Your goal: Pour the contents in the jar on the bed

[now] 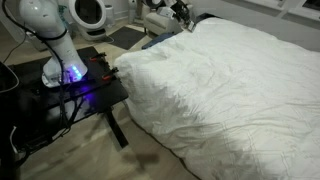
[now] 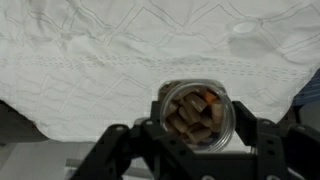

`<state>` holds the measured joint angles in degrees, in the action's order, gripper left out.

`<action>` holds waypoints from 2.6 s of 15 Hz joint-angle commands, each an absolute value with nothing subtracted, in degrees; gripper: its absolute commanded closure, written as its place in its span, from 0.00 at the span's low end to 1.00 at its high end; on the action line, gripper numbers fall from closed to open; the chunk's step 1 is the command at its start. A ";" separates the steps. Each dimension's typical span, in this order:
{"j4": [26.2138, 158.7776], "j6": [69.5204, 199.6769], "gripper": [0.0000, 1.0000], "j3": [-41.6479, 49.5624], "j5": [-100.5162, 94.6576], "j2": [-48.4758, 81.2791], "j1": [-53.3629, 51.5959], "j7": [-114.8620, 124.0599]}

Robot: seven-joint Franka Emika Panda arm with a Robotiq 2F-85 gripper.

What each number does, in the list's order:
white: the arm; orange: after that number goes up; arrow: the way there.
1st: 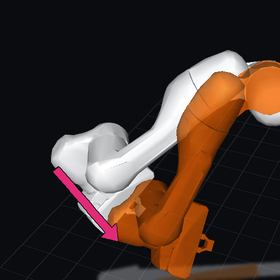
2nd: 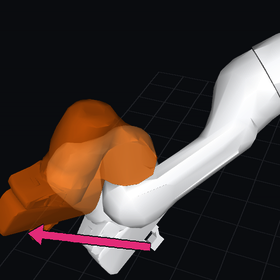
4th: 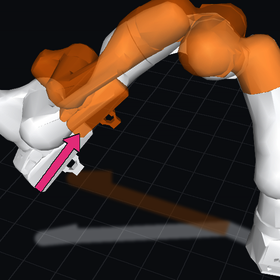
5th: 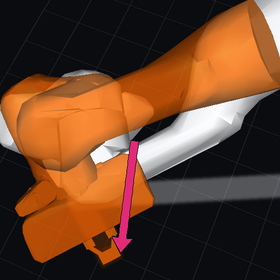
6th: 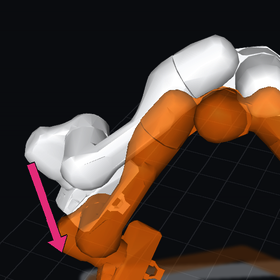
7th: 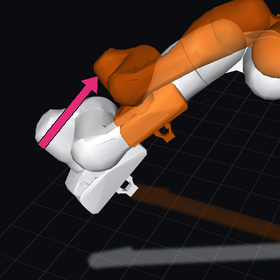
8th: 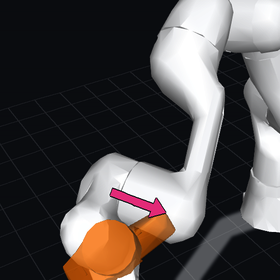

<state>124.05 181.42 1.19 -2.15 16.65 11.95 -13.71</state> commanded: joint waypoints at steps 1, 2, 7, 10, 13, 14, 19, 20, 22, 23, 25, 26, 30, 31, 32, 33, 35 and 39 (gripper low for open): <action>134.61 191.16 0.55 -2.81 -2.36 9.04 15.22 -16.09; 136.24 193.89 0.55 -3.70 -3.01 8.16 15.88 -15.69; 137.38 198.71 0.55 -5.51 -8.07 2.87 18.25 -12.57; 135.47 198.68 0.55 -5.28 -10.14 -0.37 18.70 -10.81; 133.65 198.63 0.55 -4.18 -11.47 -3.10 18.05 -9.05; 133.14 198.62 0.55 -3.79 -11.73 -3.80 17.67 -8.52; 128.23 198.57 0.55 0.39 -9.83 -6.12 12.89 -8.43; 127.31 198.48 0.55 0.98 -9.73 -6.41 12.36 -8.56; 125.37 198.46 0.55 2.69 -9.67 -6.51 10.92 -8.73; 124.51 198.45 0.55 3.37 -9.66 -6.44 10.43 -8.76; 123.00 198.41 0.55 4.49 -9.63 -5.72 9.82 -8.78; 122.49 198.37 0.55 4.93 -9.61 -5.39 9.68 -8.80; 122.96 198.10 0.55 6.15 -9.47 -4.03 9.44 -8.62; 122.93 198.08 0.55 6.33 -9.38 -3.43 9.36 -8.51; 123.94 198.07 0.30 6.41 -9.83 -4.58 9.23 -8.91; 123.95 198.07 0.30 6.55 -9.81 -4.08 9.19 -8.90; 123.95 198.07 0.30 6.59 -9.79 -3.54 9.17 -8.89; 123.91 198.07 0.30 6.57 -9.77 -3.52 9.11 -8.88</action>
<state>123.98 198.23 5.80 -10.05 -3.47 9.98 -8.60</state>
